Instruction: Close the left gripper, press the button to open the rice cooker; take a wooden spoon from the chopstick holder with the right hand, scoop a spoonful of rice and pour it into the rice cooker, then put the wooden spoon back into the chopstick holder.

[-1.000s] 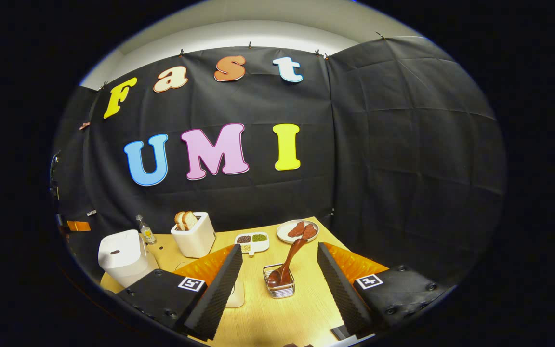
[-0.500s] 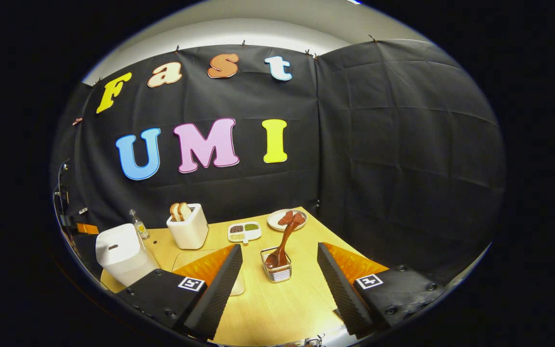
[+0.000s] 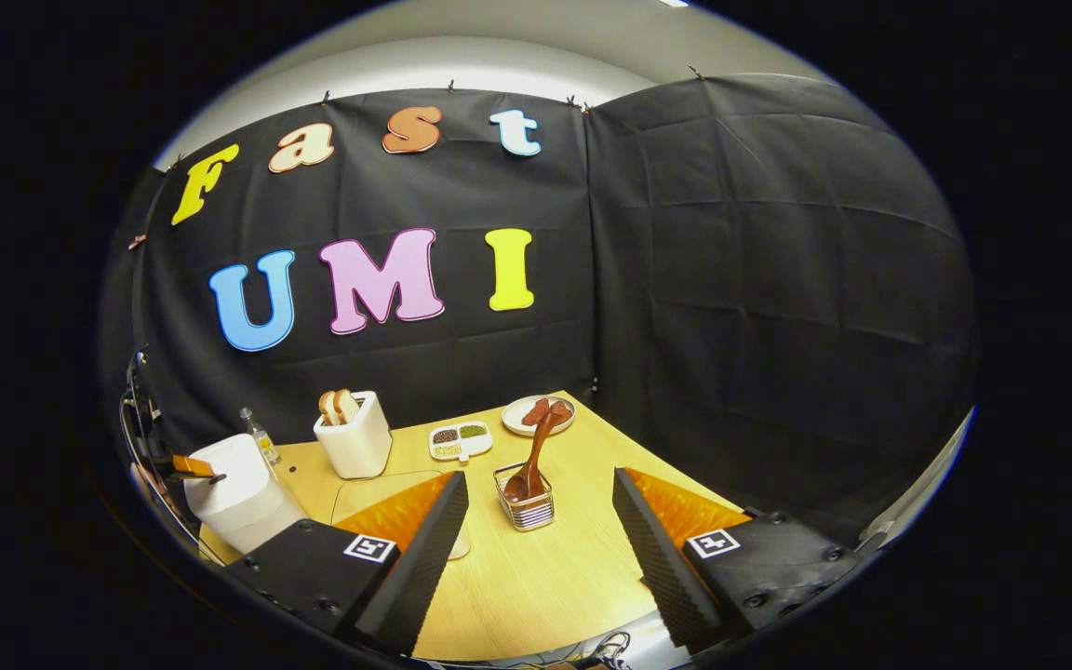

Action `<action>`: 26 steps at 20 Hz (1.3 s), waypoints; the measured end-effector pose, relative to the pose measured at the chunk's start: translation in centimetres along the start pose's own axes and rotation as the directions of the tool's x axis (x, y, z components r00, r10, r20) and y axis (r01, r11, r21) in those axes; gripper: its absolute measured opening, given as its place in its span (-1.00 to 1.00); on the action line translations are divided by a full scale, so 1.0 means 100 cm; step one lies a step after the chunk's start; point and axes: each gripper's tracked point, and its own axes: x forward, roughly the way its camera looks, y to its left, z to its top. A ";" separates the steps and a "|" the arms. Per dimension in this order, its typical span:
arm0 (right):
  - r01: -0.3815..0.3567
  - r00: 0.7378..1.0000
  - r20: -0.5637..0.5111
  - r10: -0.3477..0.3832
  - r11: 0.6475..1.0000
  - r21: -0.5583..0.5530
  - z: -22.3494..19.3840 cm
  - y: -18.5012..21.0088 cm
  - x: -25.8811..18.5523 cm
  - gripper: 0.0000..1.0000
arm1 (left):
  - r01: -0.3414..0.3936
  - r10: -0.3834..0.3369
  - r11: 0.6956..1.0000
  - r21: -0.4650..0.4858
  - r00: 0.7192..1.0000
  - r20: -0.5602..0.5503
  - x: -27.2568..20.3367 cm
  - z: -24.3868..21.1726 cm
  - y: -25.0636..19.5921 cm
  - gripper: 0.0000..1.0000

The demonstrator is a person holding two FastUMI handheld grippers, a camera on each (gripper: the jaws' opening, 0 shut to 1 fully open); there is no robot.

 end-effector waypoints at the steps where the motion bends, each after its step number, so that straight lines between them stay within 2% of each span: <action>1: -0.003 1.000 -0.006 0.003 1.000 0.006 -0.001 0.002 0.000 0.95 | 0.002 -0.002 1.000 0.010 1.000 -0.011 0.001 -0.003 -0.001 -0.87; 8: -0.026 1.000 -0.012 0.026 1.000 0.010 -0.002 0.002 0.012 0.95 | -0.021 0.020 1.000 -0.006 1.000 -0.020 0.004 -0.009 -0.001 -0.85; 11: -0.050 0.998 -0.028 0.051 0.999 0.007 -0.004 0.002 0.024 0.95 | -0.053 0.053 0.999 0.001 0.999 0.000 -0.003 0.001 -0.001 -0.85; 13: -0.066 0.997 -0.033 0.066 0.998 0.002 -0.001 0.001 0.036 0.95 | -0.092 0.090 0.996 0.018 0.992 0.085 -0.019 0.025 -0.006 -0.85; 16: -0.091 0.995 -0.028 0.091 0.996 0.008 0.010 0.001 0.064 0.95 | -0.175 0.157 0.983 0.059 0.961 0.228 -0.059 0.067 -0.012 -0.85; 19: -0.115 0.993 -0.024 0.115 0.993 0.018 0.019 0.002 0.099 0.95 | -0.186 0.158 0.980 0.066 0.941 0.300 -0.096 0.084 -0.037 -0.87; 22: -0.144 0.988 -0.043 0.145 0.989 0.041 0.020 0.008 0.136 0.94 | -0.188 0.157 0.980 0.063 0.931 0.328 -0.123 0.077 -0.061 -0.87; 26: -0.182 0.978 -0.095 0.185 0.982 0.046 0.008 0.015 0.176 0.96 | -0.173 0.172 0.985 -0.021 0.943 0.283 -0.143 0.044 -0.092 -0.85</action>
